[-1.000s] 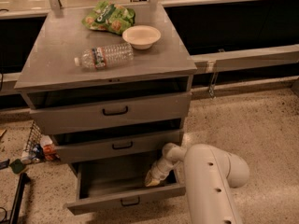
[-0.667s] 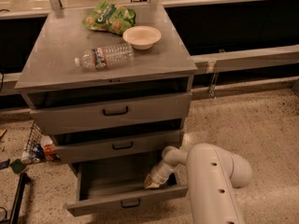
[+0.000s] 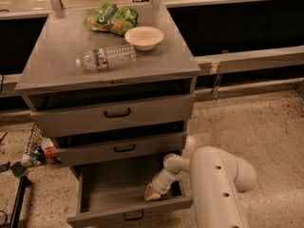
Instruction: Open bottom drawer
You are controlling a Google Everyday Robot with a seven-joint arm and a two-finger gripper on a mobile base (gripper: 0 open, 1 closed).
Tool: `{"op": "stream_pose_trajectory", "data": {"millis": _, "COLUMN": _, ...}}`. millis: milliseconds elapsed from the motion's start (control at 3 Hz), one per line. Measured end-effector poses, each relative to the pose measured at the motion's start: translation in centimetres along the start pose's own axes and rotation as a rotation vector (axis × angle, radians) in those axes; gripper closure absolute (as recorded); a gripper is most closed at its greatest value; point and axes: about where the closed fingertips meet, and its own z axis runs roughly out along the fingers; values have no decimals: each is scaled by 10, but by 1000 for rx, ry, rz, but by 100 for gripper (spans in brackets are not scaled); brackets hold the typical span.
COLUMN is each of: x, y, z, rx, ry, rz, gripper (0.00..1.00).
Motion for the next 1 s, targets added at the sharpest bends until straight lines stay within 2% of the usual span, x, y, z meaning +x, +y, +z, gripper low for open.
{"op": "stream_pose_trajectory", "data": {"millis": 333, "x": 0, "y": -1, "z": 0, "rx": 0, "ry": 0, "rz": 0, "gripper": 100}}
{"op": "stream_pose_trajectory", "data": {"millis": 667, "x": -5, "y": 6, "z": -7, "rx": 22, "ry": -8, "rz": 9, "gripper": 100}}
{"op": "stream_pose_trajectory", "data": {"millis": 1000, "x": -10, "y": 16, "z": -45, "rx": 143, "ry": -14, "rz": 29, "gripper": 100}}
